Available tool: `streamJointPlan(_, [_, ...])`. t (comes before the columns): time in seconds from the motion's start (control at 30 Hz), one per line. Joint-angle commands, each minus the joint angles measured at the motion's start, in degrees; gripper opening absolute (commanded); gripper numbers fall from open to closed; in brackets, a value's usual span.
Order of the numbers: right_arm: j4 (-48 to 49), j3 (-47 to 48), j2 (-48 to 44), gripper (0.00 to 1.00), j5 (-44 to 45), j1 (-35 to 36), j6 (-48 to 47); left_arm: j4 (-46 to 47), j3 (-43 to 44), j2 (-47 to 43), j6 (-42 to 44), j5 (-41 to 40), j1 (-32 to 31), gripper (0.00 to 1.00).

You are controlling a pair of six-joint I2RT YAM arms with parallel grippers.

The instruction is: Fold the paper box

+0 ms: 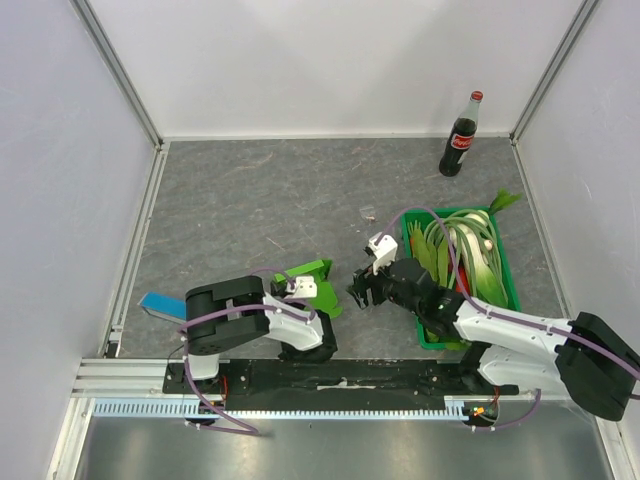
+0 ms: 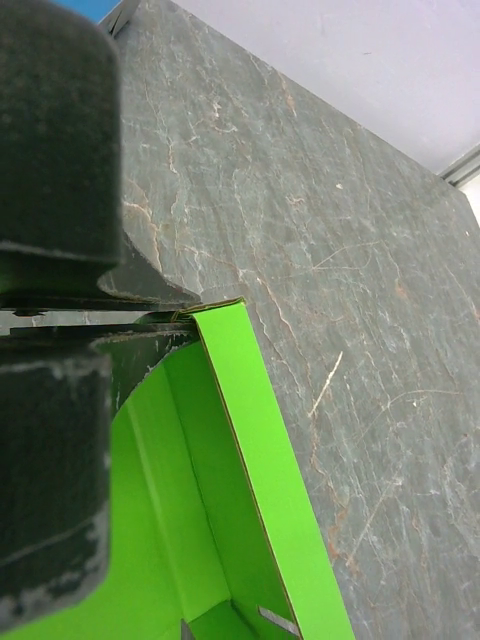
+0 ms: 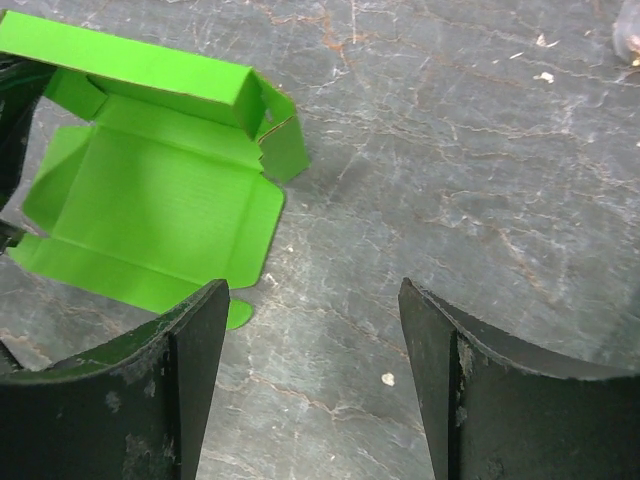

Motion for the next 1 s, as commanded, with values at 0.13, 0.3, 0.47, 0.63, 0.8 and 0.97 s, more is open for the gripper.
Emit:
streamJointPlan(0.13, [-3.82, 4.83, 1.79, 0.77, -3.85, -0.14, 2.24, -13.55, 8.33, 0.89, -10.96, -3.35, -0.23, 0.48])
streamJointPlan(0.3, [-0.75, 2.82, 1.09, 0.77, -4.46, -0.14, 5.05, -13.63, 11.06, 1.15, -5.50, -3.44, 2.49, 0.59])
streamJointPlan(0.47, [-2.42, 1.94, -0.93, 0.77, -3.41, -0.14, 4.62, -13.55, 17.30, 3.43, 1.09, -2.12, 2.59, 0.72])
streamJointPlan(0.63, [-0.49, 0.09, -1.72, 0.77, -3.40, -0.14, 5.23, -13.28, 23.52, 0.46, 7.33, 4.71, 2.67, 0.84])
streamJointPlan(0.8, [-0.13, -1.84, -2.60, 0.77, -2.36, -0.22, 5.76, 45.66, 13.55, -15.19, 67.67, 24.18, 2.66, 0.94])
streamJointPlan(0.97, [-3.56, -3.51, -10.06, 0.78, -1.12, -0.40, 7.07, 55.40, 9.38, -26.19, 75.90, 37.00, 3.20, 0.97])
